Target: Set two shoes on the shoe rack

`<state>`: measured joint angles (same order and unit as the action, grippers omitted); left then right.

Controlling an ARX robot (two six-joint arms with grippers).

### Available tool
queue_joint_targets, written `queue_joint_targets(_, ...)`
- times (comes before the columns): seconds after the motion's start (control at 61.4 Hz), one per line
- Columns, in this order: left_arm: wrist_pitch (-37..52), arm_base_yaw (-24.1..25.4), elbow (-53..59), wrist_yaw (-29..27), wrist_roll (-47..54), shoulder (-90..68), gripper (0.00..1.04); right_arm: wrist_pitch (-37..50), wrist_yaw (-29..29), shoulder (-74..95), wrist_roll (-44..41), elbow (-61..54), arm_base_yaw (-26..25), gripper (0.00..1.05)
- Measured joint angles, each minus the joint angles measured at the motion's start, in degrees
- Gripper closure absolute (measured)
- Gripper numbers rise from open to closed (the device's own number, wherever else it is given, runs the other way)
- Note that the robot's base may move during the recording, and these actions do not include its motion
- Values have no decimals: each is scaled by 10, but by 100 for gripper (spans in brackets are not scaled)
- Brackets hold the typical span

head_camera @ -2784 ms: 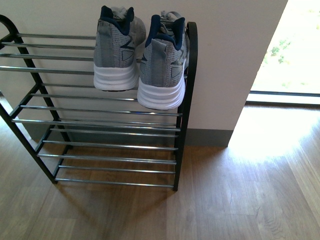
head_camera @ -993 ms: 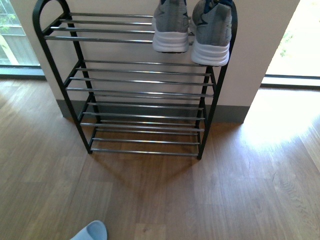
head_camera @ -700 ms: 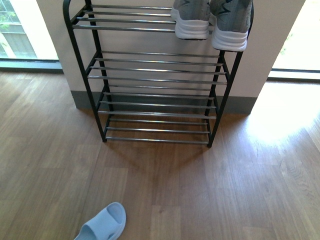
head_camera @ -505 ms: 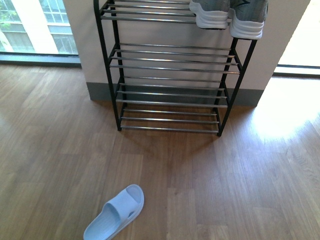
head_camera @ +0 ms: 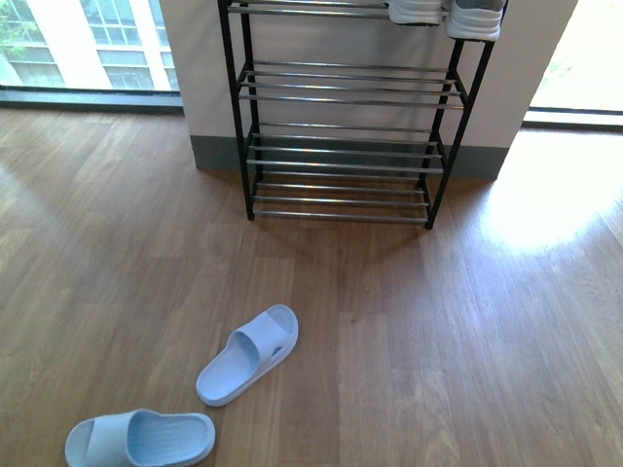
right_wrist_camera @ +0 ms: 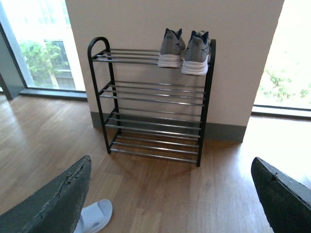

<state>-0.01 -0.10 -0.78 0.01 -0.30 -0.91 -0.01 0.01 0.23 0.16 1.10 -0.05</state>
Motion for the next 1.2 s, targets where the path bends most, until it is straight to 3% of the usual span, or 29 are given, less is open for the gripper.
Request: queue_joint_targets(1.205, 0, 0, 0, 0, 0, 0, 9, 0, 0, 0, 0, 0, 0, 9)
